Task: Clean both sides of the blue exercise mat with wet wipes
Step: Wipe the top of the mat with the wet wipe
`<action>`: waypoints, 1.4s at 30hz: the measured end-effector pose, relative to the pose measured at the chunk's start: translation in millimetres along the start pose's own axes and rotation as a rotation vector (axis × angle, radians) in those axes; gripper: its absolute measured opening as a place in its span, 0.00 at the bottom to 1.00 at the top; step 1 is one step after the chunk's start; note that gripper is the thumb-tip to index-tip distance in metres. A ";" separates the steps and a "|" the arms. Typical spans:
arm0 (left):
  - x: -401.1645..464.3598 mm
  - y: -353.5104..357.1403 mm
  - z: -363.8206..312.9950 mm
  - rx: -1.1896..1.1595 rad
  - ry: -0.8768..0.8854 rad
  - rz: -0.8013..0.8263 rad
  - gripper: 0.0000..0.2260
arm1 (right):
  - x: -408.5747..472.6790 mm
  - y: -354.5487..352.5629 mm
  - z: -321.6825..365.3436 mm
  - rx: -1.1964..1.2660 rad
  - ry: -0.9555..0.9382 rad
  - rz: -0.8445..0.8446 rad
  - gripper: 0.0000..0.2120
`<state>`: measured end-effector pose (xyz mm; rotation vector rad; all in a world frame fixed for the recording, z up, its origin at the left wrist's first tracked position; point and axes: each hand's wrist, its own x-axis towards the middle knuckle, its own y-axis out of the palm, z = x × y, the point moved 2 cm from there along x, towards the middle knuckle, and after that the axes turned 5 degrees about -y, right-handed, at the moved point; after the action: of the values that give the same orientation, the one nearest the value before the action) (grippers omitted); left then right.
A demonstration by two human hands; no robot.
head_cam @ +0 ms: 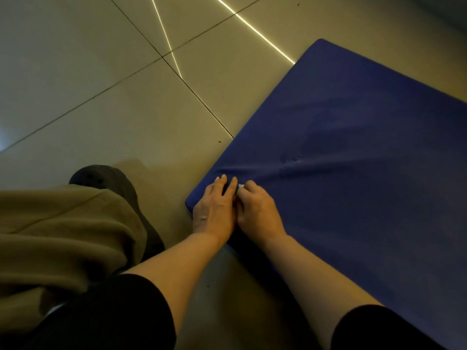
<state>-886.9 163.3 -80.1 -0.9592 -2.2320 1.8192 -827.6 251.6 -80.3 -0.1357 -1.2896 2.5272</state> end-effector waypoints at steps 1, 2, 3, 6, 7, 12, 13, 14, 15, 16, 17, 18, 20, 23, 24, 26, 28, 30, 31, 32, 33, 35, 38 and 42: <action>0.4 -1.3 -0.1 0.022 0.000 0.006 0.25 | 0.2 -2.3 -6.3 0.000 -0.008 0.016 0.02; 0.5 -2.6 -0.6 0.047 0.005 0.008 0.26 | -0.4 -8.6 -16.7 -0.013 -0.008 0.007 0.03; 0.2 -2.8 -1.3 0.067 0.010 0.005 0.27 | -1.0 -17.9 -28.7 -0.032 -0.002 -0.032 0.04; 0.7 -0.2 -4.6 0.093 0.006 0.008 0.27 | -1.0 -46.0 -66.3 -0.052 0.186 -0.216 0.05; 1.4 0.9 -5.5 0.093 -0.002 0.014 0.27 | -0.2 -47.7 -72.5 -0.037 0.279 -0.261 0.05; 4.9 0.0 -12.4 0.132 -0.045 0.027 0.32 | 11.9 -12.1 -32.9 0.032 0.254 -0.243 0.07; 5.3 -1.9 -15.0 0.159 -0.043 0.027 0.34 | 14.1 -8.2 -27.1 0.058 0.212 -0.200 0.08; 6.0 -4.5 -17.3 0.187 -0.038 0.029 0.37 | 16.2 -7.9 -27.0 0.074 0.175 -0.162 0.10; 8.2 -7.9 -20.2 0.213 -0.031 0.034 0.39 | 19.4 -12.4 -32.0 0.073 0.157 -0.137 0.10; 11.8 -10.3 -22.9 0.240 -0.021 0.042 0.41 | 21.2 -19.9 -41.5 0.061 0.166 -0.148 0.09; 16.2 -12.0 -25.2 0.266 -0.011 0.054 0.43 | 21.9 -29.1 -53.8 0.041 0.207 -0.197 0.09; 20.2 -12.9 -26.7 0.290 -0.007 0.074 0.45 | 21.6 -38.9 -68.2 0.020 0.289 -0.267 0.08; 28.8 -11.3 -30.3 0.331 0.004 0.118 0.46 | 17.6 -57.3 -94.8 0.000 0.518 -0.416 0.05; 34.6 -8.8 -35.0 0.371 0.001 0.187 0.45 | 15.4 -55.0 -93.6 -0.039 0.652 -0.519 0.02; 35.3 -8.7 -35.7 0.393 0.000 0.197 0.45 | 18.5 -47.1 -82.7 -0.034 0.599 -0.511 0.01; 35.8 -8.9 -36.4 0.424 0.002 0.197 0.43 | 27.3 -26.1 -54.8 0.042 0.416 -0.383 0.00; 34.9 -9.3 -36.2 0.421 -0.006 0.194 0.39 | 33.6 -10.6 -34.7 0.110 0.247 -0.224 0.01; 35.5 -9.6 -36.9 0.428 -0.009 0.202 0.39 | 37.6 -13.5 -38.4 0.093 0.187 -0.186 0.03; 35.4 -10.0 -38.2 0.431 -0.010 0.215 0.41 | 38.3 -20.9 -47.7 0.069 0.217 -0.226 0.03; 34.9 -10.2 -39.4 0.437 -0.011 0.229 0.43 | 37.9 -30.6 -60.6 0.042 0.290 -0.297 0.02; 34.4 -10.4 -41.2 0.441 -0.017 0.238 0.44 | 36.3 -42.7 -76.2 0.018 0.396 -0.383 0.01; 33.5 -10.2 -43.7 0.443 -0.039 0.244 0.44 | 28.6 -64.7 -105.2 -0.023 0.624 -0.520 0.02; 32.7 -8.5 -46.3 0.446 -0.056 0.258 0.44 | 27.9 -67.0 -110.3 -0.067 0.762 -0.566 0.04; 40.3 -16.0 -46.8 0.357 -0.073 0.255 0.39 | 55.1 -28.1 -58.3 0.038 0.413 -0.330 0.02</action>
<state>-904.1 222.8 -64.6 -1.1569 -1.7926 2.2916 -861.0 329.3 -89.4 -0.3806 -1.0055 2.1012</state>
